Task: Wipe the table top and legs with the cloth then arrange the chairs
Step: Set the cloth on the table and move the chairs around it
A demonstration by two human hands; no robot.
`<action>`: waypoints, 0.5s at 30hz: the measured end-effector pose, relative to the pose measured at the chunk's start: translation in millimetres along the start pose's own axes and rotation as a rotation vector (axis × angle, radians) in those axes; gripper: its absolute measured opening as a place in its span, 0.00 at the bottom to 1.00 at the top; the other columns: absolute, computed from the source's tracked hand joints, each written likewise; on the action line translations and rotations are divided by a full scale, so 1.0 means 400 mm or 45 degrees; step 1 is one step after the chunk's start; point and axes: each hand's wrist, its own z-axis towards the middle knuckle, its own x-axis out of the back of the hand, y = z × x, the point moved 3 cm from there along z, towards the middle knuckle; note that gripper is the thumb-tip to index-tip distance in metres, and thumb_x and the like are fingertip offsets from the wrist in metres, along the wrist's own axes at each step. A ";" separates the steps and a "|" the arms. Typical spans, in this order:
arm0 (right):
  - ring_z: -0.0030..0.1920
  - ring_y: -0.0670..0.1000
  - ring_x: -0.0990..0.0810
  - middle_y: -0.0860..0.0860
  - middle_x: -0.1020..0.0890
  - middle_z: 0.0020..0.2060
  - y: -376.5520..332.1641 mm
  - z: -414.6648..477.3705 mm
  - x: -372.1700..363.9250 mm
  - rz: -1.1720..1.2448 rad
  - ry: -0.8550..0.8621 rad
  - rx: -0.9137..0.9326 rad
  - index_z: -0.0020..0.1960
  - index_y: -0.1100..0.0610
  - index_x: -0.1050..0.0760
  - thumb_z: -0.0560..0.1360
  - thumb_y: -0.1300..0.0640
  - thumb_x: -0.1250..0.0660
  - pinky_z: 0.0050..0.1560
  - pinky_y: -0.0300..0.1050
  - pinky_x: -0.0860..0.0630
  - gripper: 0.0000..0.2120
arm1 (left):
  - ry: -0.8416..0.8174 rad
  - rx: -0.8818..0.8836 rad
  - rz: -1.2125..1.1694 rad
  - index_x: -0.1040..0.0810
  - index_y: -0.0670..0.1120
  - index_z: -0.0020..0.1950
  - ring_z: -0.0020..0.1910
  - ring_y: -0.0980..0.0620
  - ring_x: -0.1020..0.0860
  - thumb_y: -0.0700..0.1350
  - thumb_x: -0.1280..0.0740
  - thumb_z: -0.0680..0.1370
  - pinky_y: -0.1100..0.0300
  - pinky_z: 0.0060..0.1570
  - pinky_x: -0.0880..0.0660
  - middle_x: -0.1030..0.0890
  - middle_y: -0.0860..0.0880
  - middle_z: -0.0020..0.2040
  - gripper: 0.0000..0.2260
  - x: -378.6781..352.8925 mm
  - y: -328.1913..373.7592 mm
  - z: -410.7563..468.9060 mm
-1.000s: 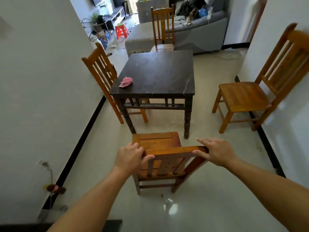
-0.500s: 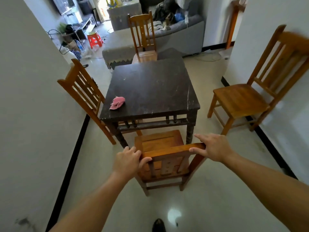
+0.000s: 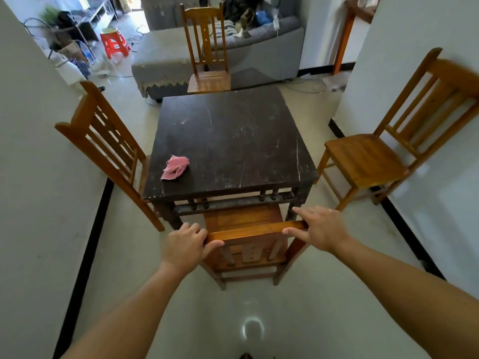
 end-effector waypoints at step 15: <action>0.49 0.48 0.19 0.48 0.17 0.52 0.019 0.135 0.003 -0.004 -0.080 0.008 0.70 0.50 0.29 0.71 0.23 0.52 0.46 0.40 0.25 0.42 | -0.339 0.195 0.008 0.19 0.54 0.44 0.39 0.57 0.26 0.72 0.55 0.74 0.62 0.36 0.25 0.21 0.56 0.41 0.31 -0.016 -0.043 0.103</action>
